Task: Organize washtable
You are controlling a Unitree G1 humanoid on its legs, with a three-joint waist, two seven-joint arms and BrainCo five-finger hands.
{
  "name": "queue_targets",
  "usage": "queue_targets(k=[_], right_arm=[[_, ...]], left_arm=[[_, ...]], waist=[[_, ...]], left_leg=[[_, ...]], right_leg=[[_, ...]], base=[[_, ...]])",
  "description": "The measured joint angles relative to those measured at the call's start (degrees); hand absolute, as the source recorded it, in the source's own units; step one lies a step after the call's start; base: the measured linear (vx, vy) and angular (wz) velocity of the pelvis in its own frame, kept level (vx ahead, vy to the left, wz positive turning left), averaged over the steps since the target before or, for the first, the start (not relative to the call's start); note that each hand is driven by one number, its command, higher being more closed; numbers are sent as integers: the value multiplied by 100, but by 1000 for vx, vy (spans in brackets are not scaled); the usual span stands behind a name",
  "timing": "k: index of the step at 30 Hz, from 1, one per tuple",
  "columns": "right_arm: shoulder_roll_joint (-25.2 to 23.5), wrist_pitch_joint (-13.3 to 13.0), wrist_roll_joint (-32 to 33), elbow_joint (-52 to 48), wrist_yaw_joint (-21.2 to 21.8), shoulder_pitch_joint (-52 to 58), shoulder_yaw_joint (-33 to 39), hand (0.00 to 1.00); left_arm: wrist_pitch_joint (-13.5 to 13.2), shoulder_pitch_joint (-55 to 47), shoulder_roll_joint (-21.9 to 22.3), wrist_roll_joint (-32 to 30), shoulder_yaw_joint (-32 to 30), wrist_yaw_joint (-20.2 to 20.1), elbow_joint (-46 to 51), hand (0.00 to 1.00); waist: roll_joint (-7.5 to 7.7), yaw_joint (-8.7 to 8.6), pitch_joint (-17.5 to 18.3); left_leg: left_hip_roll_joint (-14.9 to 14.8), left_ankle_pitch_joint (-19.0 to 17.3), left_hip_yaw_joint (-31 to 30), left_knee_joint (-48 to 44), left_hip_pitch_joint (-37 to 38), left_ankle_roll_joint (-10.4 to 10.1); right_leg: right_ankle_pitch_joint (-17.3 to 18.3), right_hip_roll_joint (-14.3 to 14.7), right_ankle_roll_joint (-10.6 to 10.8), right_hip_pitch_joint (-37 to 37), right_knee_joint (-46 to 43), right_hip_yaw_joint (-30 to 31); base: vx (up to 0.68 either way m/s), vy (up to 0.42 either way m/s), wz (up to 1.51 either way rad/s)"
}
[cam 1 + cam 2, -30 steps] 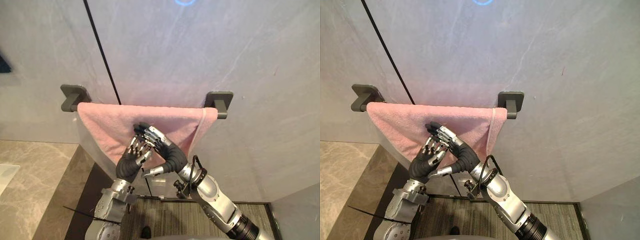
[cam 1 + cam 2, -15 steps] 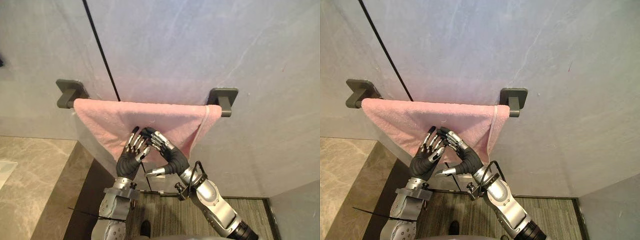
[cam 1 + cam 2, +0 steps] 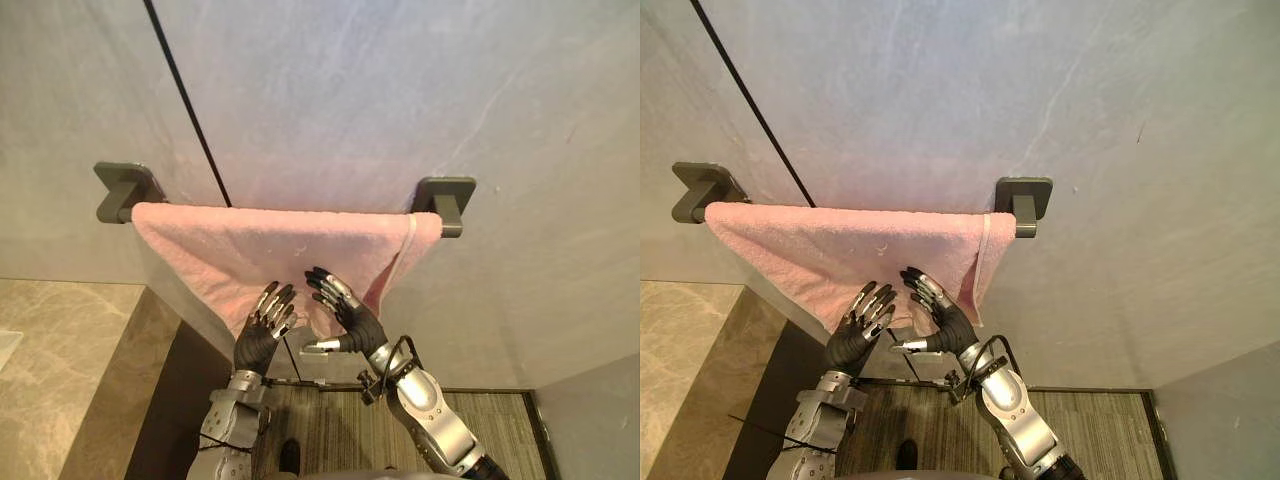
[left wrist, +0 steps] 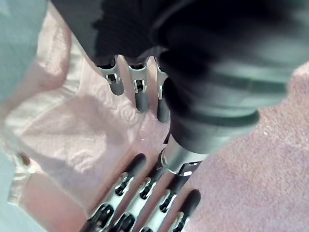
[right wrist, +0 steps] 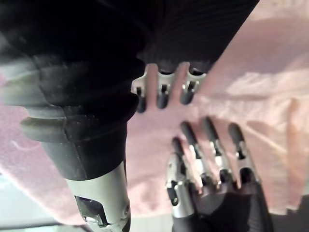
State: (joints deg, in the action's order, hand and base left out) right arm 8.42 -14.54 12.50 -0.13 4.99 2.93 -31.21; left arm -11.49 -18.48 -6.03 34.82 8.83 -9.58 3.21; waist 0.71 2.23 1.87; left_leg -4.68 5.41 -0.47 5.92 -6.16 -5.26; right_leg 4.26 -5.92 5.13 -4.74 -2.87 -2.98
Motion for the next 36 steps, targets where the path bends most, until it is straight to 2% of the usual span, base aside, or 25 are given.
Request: queue_targets(k=[6,9,11,12,14,16,19,20,21,22,23,24,25,26,27,28,29,31,32,34,35,36], right_arm=[[46,185,-354,1083,148,629,463,0],[51,281,-778,1987,147,761,763,0],[52,385,-1143,2788,151,798,1097,0],[37,388,-1221,3018,148,819,1176,0],[-47,415,-1515,3656,118,819,1550,0],[-173,500,-1761,4612,-15,777,2160,0],[-302,695,-1960,5617,-289,402,2971,0],[-316,732,-1990,5752,-356,303,3088,0],[-364,831,-1980,5901,-411,184,3320,0],[-430,892,-1973,5967,-470,129,3501,0],[-433,959,-1972,5941,-520,135,3632,0],[-381,981,-1963,5928,-532,142,3754,0],[-381,995,-1939,5893,-517,133,3830,0],[-355,1012,-1933,5830,-502,166,3871,0],[-366,1010,-1948,5886,-473,206,3918,0],[-375,1012,-1984,5925,-474,222,3962,0],[-402,1056,-2043,6032,-455,226,3980,0],[-476,1080,-2221,6127,-422,234,4046,0],[-371,1126,-2317,6179,-380,261,4114,0],[-239,1134,-2421,6179,-373,273,4108,0],[-101,1137,-2425,6180,-391,105,4062,0],[-109,1136,-2422,6185,-398,10,3951,0]], left_arm=[[97,-38,18,-546,-72,1,-1230,0],[219,30,34,-1062,-208,22,-2277,0],[256,180,43,-1741,-381,126,-3231,0],[258,205,60,-1856,-463,131,-3462,0],[255,295,159,-2323,-806,269,-4181,0],[262,423,327,-2709,-1530,508,-5190,0],[263,814,285,-3177,-2389,984,-5919,0],[300,862,241,-3261,-2487,1059,-6005,0],[389,868,206,-3464,-2549,1176,-6012,0],[446,850,133,-3595,-2610,1225,-5998,0],[505,821,186,-3718,-2740,1230,-5995,0],[538,793,267,-3780,-2816,1232,-5987,0],[555,795,323,-3788,-2856,1226,-5979,0],[559,783,353,-3782,-2862,1221,-5979,0],[562,752,338,-3776,-2870,1211,-5980,0],[570,746,339,-3774,-2872,1207,-5965,0],[582,665,337,-3759,-2874,1208,-5942,0],[591,532,261,-3680,-2970,1199,-5931,0],[634,548,271,-3619,-2963,1205,-6063,0],[624,472,422,-3512,-2889,1188,-6071,0],[621,436,465,-3426,-2638,1161,-6153,0],[617,496,435,-3421,-2508,1153,-6182,0]], waist=[[33,-7,1],[68,-9,-15],[111,-11,-70],[119,-1,-77],[127,-11,-94],[134,0,-112],[156,-2,-321],[189,-8,-394],[244,8,-521],[261,8,-567],[210,24,-612],[122,21,-611],[12,24,-673],[8,73,-676],[51,102,-644],[66,159,-634],[159,223,-573],[397,234,-387],[327,342,-209],[93,466,-53],[-60,478,-26],[-94,484,-53]], left_leg=[[-19,-3,11,-1,10,-3],[-37,-6,78,-31,19,-5],[-49,-28,176,-31,146,-15],[-59,-43,226,-31,181,-17],[-70,-75,317,-32,283,-21],[-93,-142,558,-38,451,-15],[-140,-246,879,-126,564,-48],[-150,-327,961,-304,494,-39],[-197,-580,1072,-830,281,-16],[-246,-807,1110,-1349,10,39],[-392,-1068,1056,-1894,-277,124],[-502,-1165,992,-2092,-497,179],[-550,-1189,927,-2159,-547,200],[-555,-1222,735,-2229,-534,206],[-520,-1216,505,-2270,-525,196],[-511,-1203,412,-2299,-513,173],[-435,-1107,199,-2264,-580,81],[-229,-904,129,-2215,-718,-39],[-208,-699,62,-2147,-897,-92],[-304,-494,79,-1924,-1035,-55],[-337,-141,167,-1622,-1165,-137],[-340,102,178,-1410,-1193,-186]], right_leg=[[-56,26,-10,77,114,-1],[-127,51,-18,109,223,52],[-128,63,-18,191,226,156],[-131,70,-21,203,224,182],[-131,78,-21,246,201,280],[-130,100,-21,248,126,517],[-151,164,-6,74,-82,915],[-152,168,-5,21,-150,1002],[-160,178,18,-54,-256,1136],[-191,170,81,-130,-311,1160],[-169,151,298,-142,-278,1131],[-97,139,589,-169,-383,998],[36,123,370,-329,-980,836],[392,-1,-19,-617,-2613,580],[476,-222,64,-576,-3645,474],[477,-315,71,-504,-3975,479],[434,-530,131,-220,-4302,550],[-224,-717,269,-54,-3927,779],[209,-606,539,86,-3500,880],[377,-496,524,97,-3083,929],[864,-567,523,164,-2581,904],[1064,-560,558,184,-2356,778]], base=[[4,0,-1],[33,-7,-9],[14,-3,-17],[-18,-2,-27],[-17,1,-28],[-26,12,-47],[-70,11,-65],[-100,4,-76],[-100,-6,-50],[-114,7,-37],[-103,34,-2],[-82,88,17],[-31,110,46],[-14,89,75],[5,24,83],[-44,-64,94],[-91,-161,81],[-81,-235,56],[-62,-229,19],[-117,-215,3],[-178,-265,-4],[-235,-311,4]])
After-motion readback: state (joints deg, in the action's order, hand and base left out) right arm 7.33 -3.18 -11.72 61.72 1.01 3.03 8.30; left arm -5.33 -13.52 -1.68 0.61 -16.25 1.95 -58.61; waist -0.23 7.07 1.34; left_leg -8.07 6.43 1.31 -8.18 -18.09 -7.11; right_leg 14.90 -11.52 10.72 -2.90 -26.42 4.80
